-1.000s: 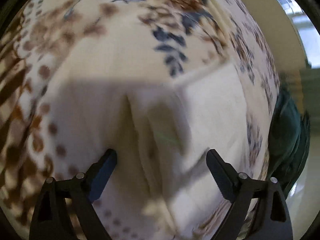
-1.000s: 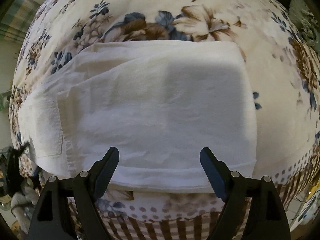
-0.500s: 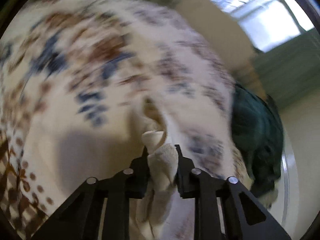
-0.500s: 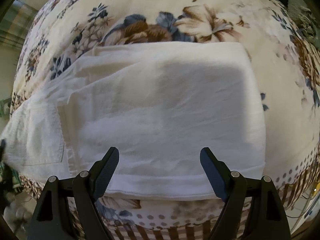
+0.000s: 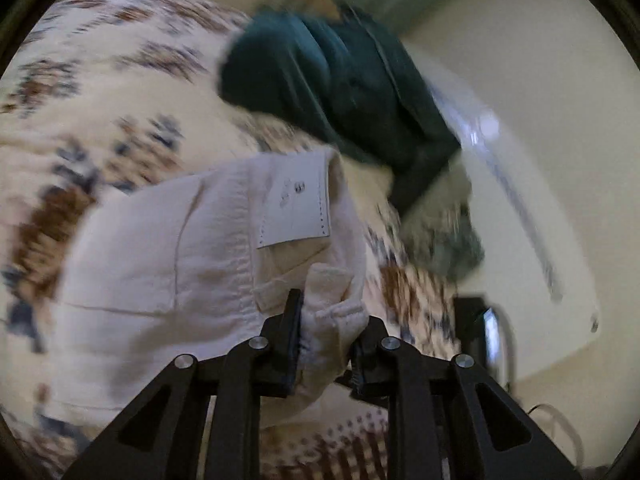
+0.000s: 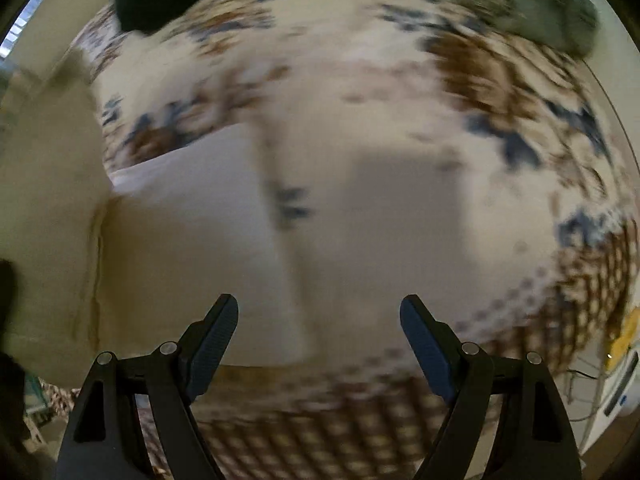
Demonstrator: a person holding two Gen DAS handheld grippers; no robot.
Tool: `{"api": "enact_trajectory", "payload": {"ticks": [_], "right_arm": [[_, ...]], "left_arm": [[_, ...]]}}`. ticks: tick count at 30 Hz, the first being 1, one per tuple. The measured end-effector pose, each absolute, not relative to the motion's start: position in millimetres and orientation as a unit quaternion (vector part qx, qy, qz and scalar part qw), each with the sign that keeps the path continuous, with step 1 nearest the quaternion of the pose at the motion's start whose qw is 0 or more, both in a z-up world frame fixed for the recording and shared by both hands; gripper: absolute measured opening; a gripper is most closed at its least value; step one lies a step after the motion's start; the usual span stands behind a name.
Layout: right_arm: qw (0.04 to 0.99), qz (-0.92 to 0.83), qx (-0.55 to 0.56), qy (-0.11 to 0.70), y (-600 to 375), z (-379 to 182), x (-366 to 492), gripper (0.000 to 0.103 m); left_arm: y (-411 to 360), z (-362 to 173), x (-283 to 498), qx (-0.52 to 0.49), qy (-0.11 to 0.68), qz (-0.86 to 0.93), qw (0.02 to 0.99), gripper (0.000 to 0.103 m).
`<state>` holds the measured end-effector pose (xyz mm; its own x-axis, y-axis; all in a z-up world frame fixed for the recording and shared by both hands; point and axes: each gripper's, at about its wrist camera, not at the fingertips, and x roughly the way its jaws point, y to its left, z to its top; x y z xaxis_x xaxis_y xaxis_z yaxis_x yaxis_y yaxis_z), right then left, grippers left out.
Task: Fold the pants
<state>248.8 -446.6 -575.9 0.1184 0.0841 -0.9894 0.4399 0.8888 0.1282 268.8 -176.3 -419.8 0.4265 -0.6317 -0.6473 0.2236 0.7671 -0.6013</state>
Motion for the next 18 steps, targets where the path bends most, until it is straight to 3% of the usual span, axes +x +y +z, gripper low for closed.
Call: {"api": "enact_trajectory", "payload": {"ticks": [4, 8, 11, 12, 13, 14, 16, 18], "right_arm": [[0.71, -0.145, 0.225, 0.652, -502, -580, 225, 0.085], [0.71, -0.141, 0.261, 0.639, -531, -578, 218, 0.085], [0.714, -0.114, 0.284, 0.63, -533, -579, 226, 0.085], [0.715, -0.098, 0.296, 0.626, -532, -579, 231, 0.085], [0.716, -0.086, 0.304, 0.623, -529, -580, 237, 0.086], [0.717, -0.07, 0.315, 0.618, -526, -581, 241, 0.088], [0.716, -0.035, 0.329, 0.615, -516, -585, 253, 0.102], [0.709, 0.006, 0.33, 0.624, -499, -596, 270, 0.103]], "left_arm": [[-240, -453, 270, -0.128, 0.526, -0.272, 0.796, 0.021], [-248, -466, 266, -0.111, 0.582, -0.237, 0.77, 0.026], [-238, -450, 266, -0.132, 0.579, -0.239, 0.768, 0.038], [-237, -443, 268, -0.128, 0.571, -0.235, 0.776, 0.052], [-238, -434, 269, -0.124, 0.562, -0.237, 0.782, 0.075], [-239, -427, 270, -0.121, 0.559, -0.241, 0.785, 0.085], [-235, -420, 275, -0.112, 0.545, -0.237, 0.797, 0.089], [-223, -410, 279, -0.104, 0.532, -0.217, 0.812, 0.089]]}}
